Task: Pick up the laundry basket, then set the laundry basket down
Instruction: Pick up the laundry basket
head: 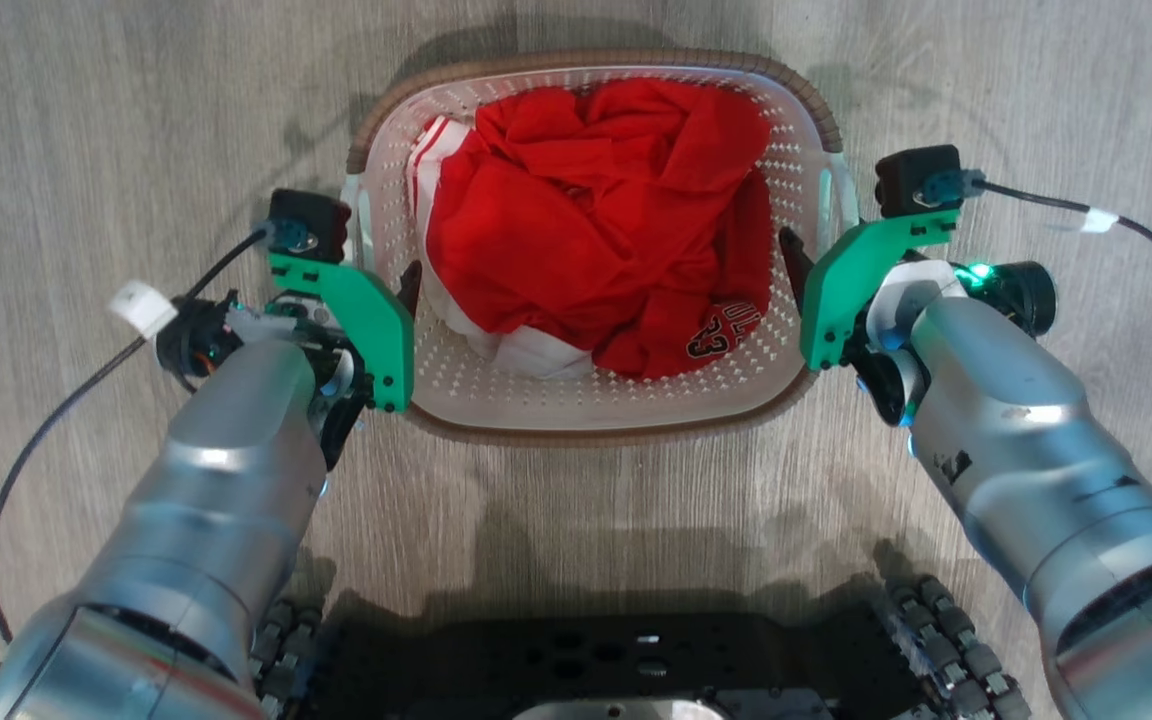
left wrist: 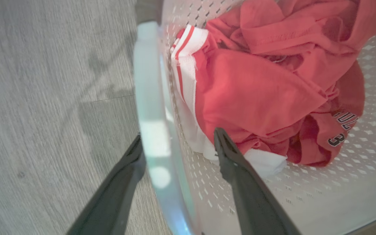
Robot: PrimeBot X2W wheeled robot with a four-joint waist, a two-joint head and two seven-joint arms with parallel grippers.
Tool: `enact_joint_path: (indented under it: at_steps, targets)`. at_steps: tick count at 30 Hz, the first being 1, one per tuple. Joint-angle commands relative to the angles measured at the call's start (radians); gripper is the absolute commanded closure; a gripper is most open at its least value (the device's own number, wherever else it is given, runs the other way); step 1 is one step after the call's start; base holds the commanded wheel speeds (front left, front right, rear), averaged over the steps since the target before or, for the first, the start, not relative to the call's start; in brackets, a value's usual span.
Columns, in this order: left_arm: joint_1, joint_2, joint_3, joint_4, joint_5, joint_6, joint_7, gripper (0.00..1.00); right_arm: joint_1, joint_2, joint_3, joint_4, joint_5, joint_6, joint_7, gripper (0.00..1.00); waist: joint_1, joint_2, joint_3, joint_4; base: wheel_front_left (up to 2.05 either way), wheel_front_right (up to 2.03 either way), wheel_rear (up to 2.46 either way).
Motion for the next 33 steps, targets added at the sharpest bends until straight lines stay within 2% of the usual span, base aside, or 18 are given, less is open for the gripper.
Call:
enact_joint_path:
  at_steps: [1,10,20,21,22,23,24,25,26,27,33]
  targets:
    - [0.009,0.024,0.009,-0.002,-0.015,-0.005,0.004,0.0,0.028,0.016,0.02,-0.004,0.01,0.007,0.001,0.0,-0.0001,0.0001,0.005,0.001,0.0,0.0,0.0]
    - [-0.01,0.024,-0.042,-0.003,-0.059,-0.006,0.066,0.0,0.002,0.016,0.076,0.02,0.048,0.007,0.023,0.0,-0.0001,0.0001,0.021,0.004,0.0,0.0,0.0]
    - [-0.027,0.024,-0.078,0.005,-0.091,-0.006,0.079,0.0,-0.012,0.016,0.117,0.025,0.097,0.007,0.02,0.0,-0.0001,0.0001,0.034,0.006,0.0,0.0,0.0]
    - [-0.028,0.024,-0.081,0.005,-0.095,-0.006,0.08,0.0,-0.012,0.016,0.121,0.023,0.103,0.007,0.019,0.02,-0.0001,0.0001,0.035,0.006,0.0,0.0,0.0]
    - [-0.028,0.024,-0.082,0.006,-0.102,-0.006,0.082,0.0,-0.012,0.016,0.125,0.022,0.109,0.007,0.018,0.18,-0.0001,0.0001,0.036,0.006,0.0,0.0,0.0]
    - [-0.028,0.024,-0.082,0.006,-0.109,-0.006,0.087,0.0,-0.013,0.016,0.129,0.023,0.113,0.007,0.018,0.56,-0.0001,0.0001,0.037,0.006,0.0,0.0,0.0]
    - [-0.028,0.024,-0.085,0.006,-0.116,-0.006,0.093,0.0,-0.014,0.016,0.133,0.024,0.117,0.007,0.018,0.76,-0.0001,0.0001,0.037,0.006,0.0,0.0,0.0]
    - [-0.029,0.024,-0.088,0.006,-0.12,-0.006,0.096,0.23,-0.015,0.016,0.138,0.023,0.122,0.007,0.021,1.0,-0.0001,0.0001,0.038,0.007,0.0,0.0,0.0]
    - [-0.029,0.024,-0.091,0.006,-0.125,-0.006,0.1,0.71,-0.015,0.016,0.143,0.022,0.127,0.007,0.024,1.0,-0.0001,0.0001,0.039,0.007,0.0,0.0,0.0]
    - [-0.029,0.024,-0.095,0.007,-0.129,-0.006,0.104,1.0,-0.017,0.016,0.148,0.023,0.131,0.007,0.025,1.0,-0.0001,0.0001,0.039,0.007,0.0,0.0,0.0]
    - [-0.032,0.024,-0.116,0.006,-0.153,-0.006,0.114,1.0,-0.027,0.016,0.169,0.031,0.15,0.007,0.016,1.0,-0.0001,0.0001,0.043,0.011,0.0,0.0,0.0]
